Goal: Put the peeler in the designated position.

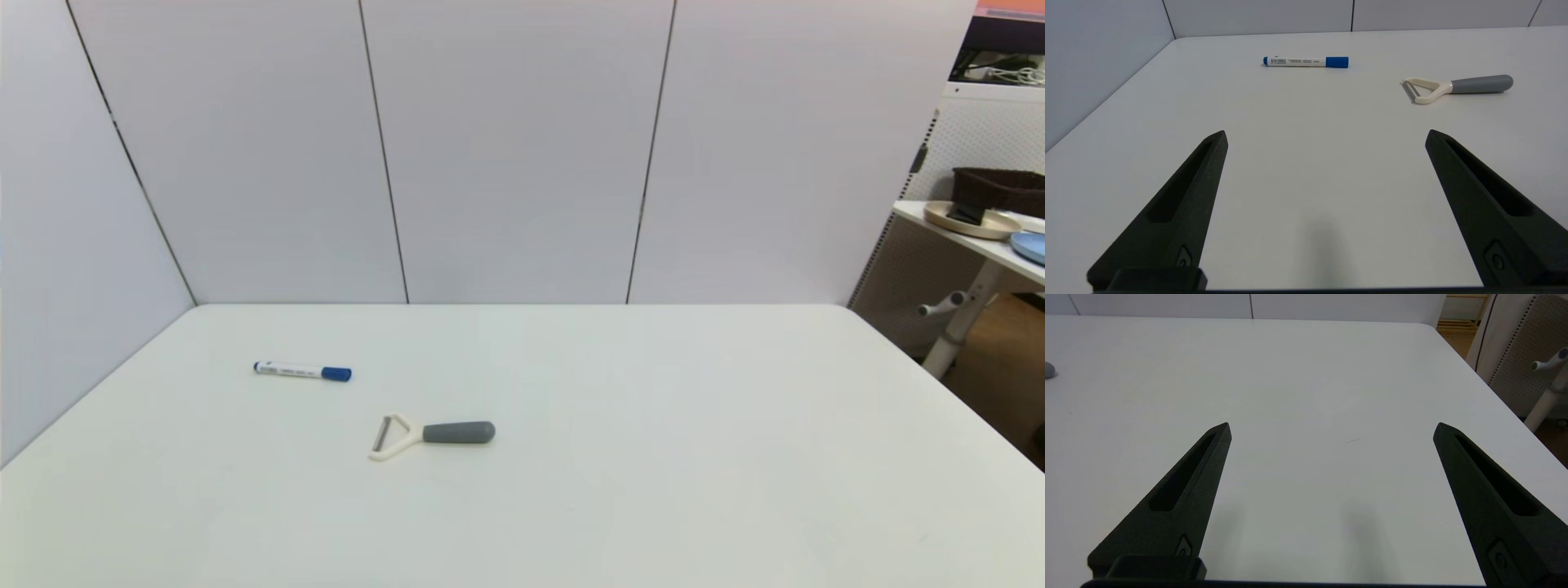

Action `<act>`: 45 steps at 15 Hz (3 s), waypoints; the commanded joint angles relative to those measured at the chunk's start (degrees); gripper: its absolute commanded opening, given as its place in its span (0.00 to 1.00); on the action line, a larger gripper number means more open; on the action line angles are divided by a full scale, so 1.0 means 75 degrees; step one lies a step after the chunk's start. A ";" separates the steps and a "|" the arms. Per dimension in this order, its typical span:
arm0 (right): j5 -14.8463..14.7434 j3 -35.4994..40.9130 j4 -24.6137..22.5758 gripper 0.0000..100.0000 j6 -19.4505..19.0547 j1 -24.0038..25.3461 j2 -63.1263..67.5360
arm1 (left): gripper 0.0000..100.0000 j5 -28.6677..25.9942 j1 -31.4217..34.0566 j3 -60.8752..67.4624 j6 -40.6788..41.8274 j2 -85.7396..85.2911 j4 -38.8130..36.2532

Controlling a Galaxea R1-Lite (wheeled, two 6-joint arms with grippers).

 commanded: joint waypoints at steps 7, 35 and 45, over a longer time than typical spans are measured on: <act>0.0003 0.0000 0.0001 1.00 0.0000 0.0003 -0.0002 | 1.00 0.0003 0.0001 0.0000 0.0003 0.0010 -0.0001; 0.0003 0.0000 0.0001 1.00 0.0000 0.0003 -0.0002 | 1.00 -0.4614 -0.1312 -0.9246 0.6308 1.4072 0.2190; 0.0003 0.0000 0.0001 1.00 0.0000 0.0003 -0.0002 | 1.00 -0.5458 -0.1757 -0.9867 0.7960 1.5818 0.3128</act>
